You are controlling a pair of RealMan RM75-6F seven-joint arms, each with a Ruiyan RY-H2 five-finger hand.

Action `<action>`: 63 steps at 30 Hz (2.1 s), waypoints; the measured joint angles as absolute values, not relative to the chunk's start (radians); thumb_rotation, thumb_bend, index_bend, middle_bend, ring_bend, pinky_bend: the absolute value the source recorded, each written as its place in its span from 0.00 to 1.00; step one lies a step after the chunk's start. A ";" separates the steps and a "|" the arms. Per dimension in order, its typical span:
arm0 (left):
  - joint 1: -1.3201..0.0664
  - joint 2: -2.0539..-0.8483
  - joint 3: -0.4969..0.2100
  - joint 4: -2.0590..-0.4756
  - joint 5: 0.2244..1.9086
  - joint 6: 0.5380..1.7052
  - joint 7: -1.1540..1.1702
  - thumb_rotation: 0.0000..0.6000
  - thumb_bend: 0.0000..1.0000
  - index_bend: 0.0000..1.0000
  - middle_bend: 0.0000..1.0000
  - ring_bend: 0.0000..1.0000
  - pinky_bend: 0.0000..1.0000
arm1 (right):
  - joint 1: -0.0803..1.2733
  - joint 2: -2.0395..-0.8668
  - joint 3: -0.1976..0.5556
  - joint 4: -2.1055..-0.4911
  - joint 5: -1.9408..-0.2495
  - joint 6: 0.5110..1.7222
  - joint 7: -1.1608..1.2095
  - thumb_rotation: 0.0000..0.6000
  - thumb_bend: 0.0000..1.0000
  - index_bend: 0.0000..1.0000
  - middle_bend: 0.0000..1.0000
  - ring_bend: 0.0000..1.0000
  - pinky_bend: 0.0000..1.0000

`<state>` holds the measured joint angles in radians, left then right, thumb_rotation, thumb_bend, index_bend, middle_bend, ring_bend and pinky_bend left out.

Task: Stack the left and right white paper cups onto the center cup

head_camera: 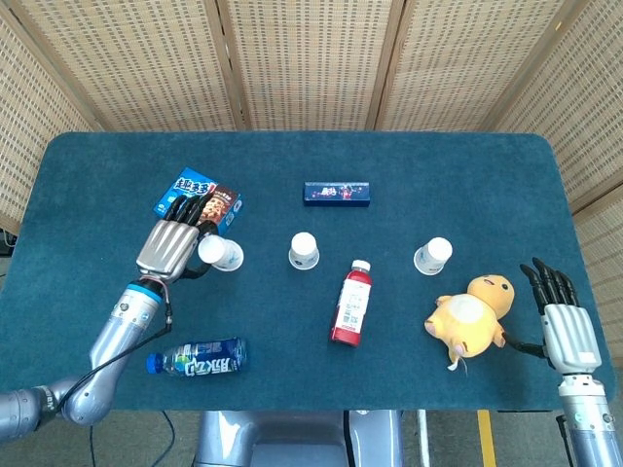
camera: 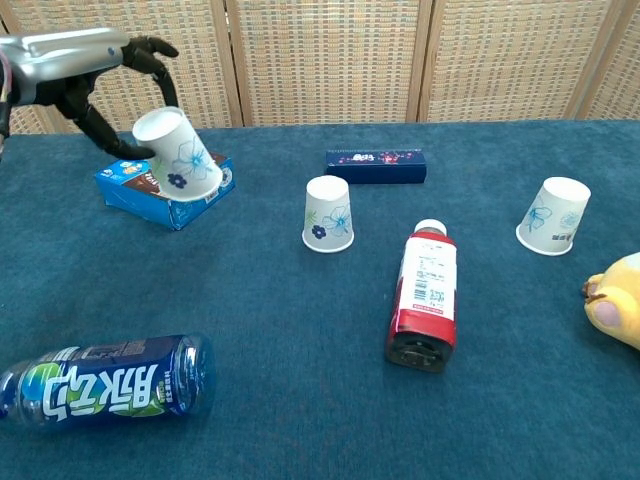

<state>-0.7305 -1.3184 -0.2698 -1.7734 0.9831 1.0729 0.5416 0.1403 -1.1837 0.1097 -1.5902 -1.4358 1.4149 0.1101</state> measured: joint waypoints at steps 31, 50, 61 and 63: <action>-1.066 -1.655 -0.353 -1.421 0.843 0.939 0.620 1.00 0.34 0.40 0.00 0.00 0.00 | 0.168 -1.218 0.134 -1.492 -1.340 1.313 0.173 1.00 0.08 0.01 0.00 0.00 0.01; -1.116 -1.703 -0.319 -1.368 0.775 0.927 0.654 1.00 0.25 0.14 0.00 0.00 0.00 | 0.170 -1.216 0.138 -1.485 -1.335 1.302 0.195 1.00 0.08 0.01 0.00 0.00 0.00; -1.003 -1.605 -0.284 -1.537 0.862 1.049 0.567 1.00 0.25 0.14 0.00 0.00 0.00 | 0.171 -1.219 0.132 -1.493 -1.350 1.310 0.179 1.00 0.08 0.01 0.00 0.00 0.00; -0.962 -1.569 -0.264 -1.591 0.891 1.092 0.551 1.00 0.25 0.14 0.00 0.00 0.00 | 0.171 -1.220 0.131 -1.497 -1.354 1.313 0.170 1.00 0.08 0.02 0.00 0.00 0.00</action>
<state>-0.9618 -1.5685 -0.2643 -1.5910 0.8907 1.0922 0.5512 0.1709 -1.2195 0.1307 -1.4966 -1.3537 1.3131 0.1699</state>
